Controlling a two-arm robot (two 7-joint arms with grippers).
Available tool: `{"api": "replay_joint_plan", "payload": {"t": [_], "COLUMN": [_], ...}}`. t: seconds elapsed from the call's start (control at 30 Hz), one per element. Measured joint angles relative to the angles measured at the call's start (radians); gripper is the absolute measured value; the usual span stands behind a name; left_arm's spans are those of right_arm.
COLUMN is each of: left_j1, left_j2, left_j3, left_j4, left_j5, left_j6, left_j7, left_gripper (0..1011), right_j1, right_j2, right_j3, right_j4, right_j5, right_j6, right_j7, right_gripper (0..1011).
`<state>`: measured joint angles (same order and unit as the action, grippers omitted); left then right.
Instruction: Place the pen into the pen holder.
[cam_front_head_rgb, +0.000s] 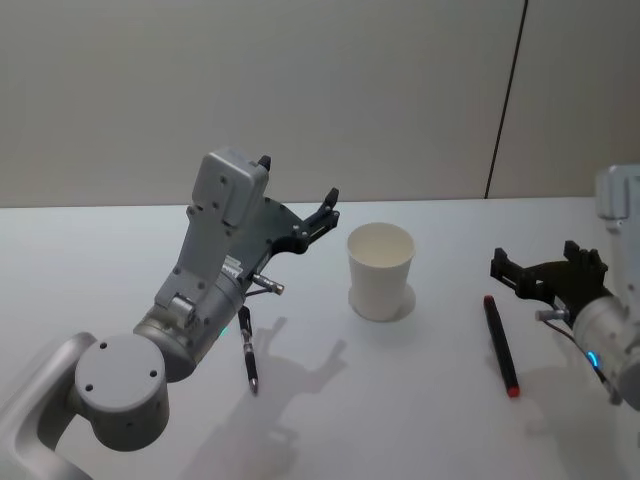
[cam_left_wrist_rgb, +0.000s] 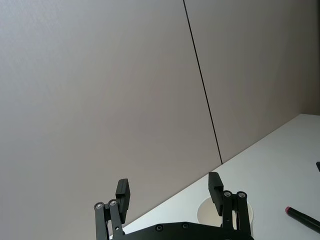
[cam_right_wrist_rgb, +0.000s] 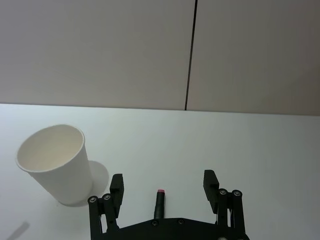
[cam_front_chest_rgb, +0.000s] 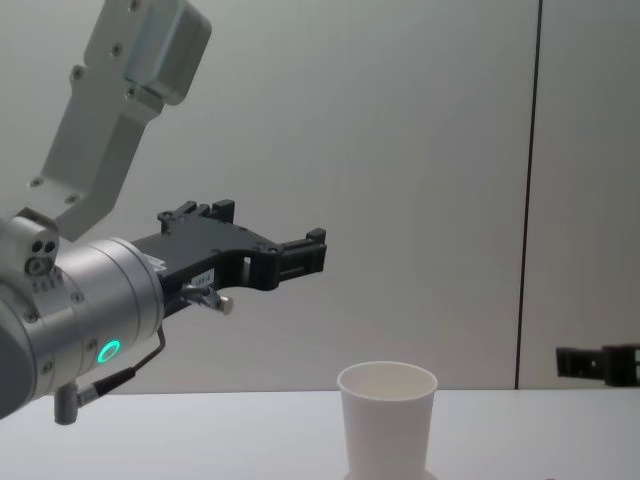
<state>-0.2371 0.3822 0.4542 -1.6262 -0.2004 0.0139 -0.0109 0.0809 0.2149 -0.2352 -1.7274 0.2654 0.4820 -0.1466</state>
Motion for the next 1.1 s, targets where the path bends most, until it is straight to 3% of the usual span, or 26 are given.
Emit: {"api": "replay_joint_plan", "payload": {"t": [0.47, 1.1], "left_j1": [0.0, 0.0], "left_j2": [0.0, 0.0], "left_j3": [0.0, 0.0], "left_j4": [0.0, 0.0], "left_j5": [0.0, 0.0], "left_j6": [0.0, 0.0], "left_j7": [0.0, 0.0], "left_gripper": [1003, 1003], "right_j1": [0.124, 0.25], "right_j2": [-0.077, -0.152], "right_j3": [0.003, -0.001], "right_j4": [0.126, 0.31], "right_j5": [0.002, -0.029], "right_j6": [0.188, 0.306], "right_j7": [-0.035, -0.063], "right_gripper": [1002, 1002]}}
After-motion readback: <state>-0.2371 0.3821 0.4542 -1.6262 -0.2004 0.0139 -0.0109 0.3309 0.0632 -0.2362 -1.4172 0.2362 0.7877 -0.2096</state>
